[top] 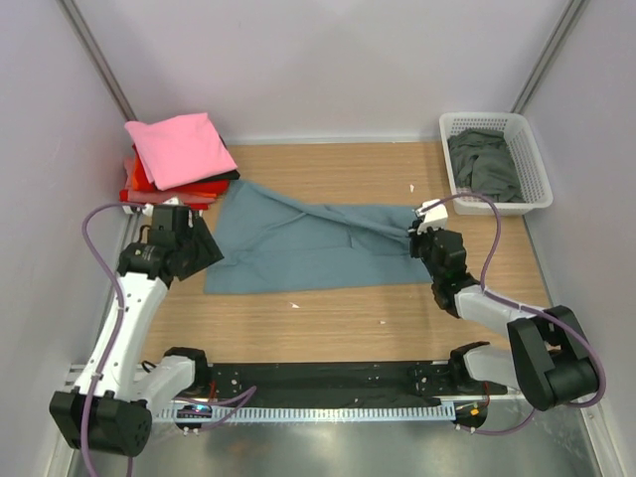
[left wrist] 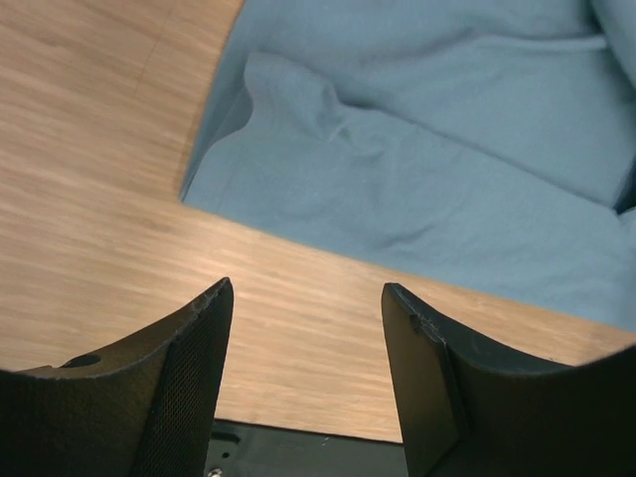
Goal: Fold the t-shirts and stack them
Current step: Fold the tshirt
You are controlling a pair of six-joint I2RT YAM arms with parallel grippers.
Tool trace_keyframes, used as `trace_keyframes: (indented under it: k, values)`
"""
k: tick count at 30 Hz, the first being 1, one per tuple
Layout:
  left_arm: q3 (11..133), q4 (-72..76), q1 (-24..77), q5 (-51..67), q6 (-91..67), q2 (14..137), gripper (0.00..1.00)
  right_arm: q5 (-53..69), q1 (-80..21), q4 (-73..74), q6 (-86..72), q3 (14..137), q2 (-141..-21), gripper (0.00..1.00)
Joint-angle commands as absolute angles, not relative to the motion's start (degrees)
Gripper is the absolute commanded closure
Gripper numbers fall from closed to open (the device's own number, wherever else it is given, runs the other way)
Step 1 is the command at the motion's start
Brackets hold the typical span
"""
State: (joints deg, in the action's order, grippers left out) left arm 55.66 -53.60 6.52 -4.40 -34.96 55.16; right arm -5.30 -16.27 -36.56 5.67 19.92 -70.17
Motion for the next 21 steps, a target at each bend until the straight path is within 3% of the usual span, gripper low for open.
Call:
trace_keyframes:
  k: [1, 7, 14, 21]
  values:
    - [59.9, -44.8, 6.5, -2.2, -38.0, 60.5, 0.37, -12.9, -15.8, -49.8, 5.0, 17.4, -66.6, 0.99]
    - [71.3, -40.3, 6.7, -2.2, -40.1, 80.7, 0.40, -16.8, -15.5, -46.8, 6.7, 18.2, -66.5, 0.99]
    - [92.5, -39.0, 8.9, -5.7, -38.2, 105.2, 0.41, -27.4, -15.4, -36.1, 4.0, 21.1, -65.7, 0.99]
    - [126.9, -50.2, 10.2, -11.2, -34.4, 129.6, 0.42, -23.0, -15.4, -36.4, 0.2, 20.5, -65.2, 0.99]
